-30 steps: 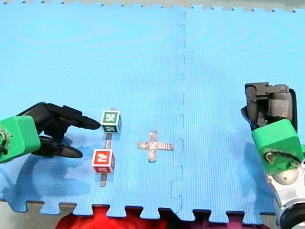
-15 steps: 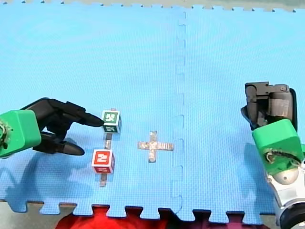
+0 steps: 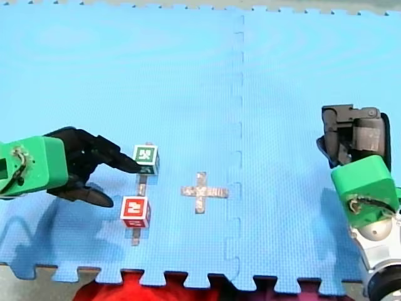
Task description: Stack cube left
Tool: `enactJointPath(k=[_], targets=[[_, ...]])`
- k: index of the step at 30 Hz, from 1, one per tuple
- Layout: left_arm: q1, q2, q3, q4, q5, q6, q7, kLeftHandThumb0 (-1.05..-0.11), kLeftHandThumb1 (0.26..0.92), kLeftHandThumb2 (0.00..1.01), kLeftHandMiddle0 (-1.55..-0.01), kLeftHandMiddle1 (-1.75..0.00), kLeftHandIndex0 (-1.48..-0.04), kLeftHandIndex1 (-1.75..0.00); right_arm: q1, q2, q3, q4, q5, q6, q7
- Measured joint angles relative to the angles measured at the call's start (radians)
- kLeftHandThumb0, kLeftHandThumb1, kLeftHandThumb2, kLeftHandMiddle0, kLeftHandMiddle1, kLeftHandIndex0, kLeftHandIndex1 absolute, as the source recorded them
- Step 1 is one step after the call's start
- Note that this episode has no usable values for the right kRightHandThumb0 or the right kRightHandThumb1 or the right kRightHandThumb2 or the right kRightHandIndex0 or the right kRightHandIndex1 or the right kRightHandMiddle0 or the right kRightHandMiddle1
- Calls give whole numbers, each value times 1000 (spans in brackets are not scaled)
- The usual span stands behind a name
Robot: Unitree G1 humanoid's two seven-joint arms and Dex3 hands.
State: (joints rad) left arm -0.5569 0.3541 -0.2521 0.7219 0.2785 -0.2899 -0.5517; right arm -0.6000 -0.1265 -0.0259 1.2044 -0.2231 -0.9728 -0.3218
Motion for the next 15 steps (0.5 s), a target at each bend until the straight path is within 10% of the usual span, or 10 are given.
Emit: enactJointPath(k=[15], targets=[[16, -77, -27, 114, -5, -63, 107, -795, 666, 1, -924, -1746, -837, 0, 0, -1, 4, -13, -6, -8, -19]])
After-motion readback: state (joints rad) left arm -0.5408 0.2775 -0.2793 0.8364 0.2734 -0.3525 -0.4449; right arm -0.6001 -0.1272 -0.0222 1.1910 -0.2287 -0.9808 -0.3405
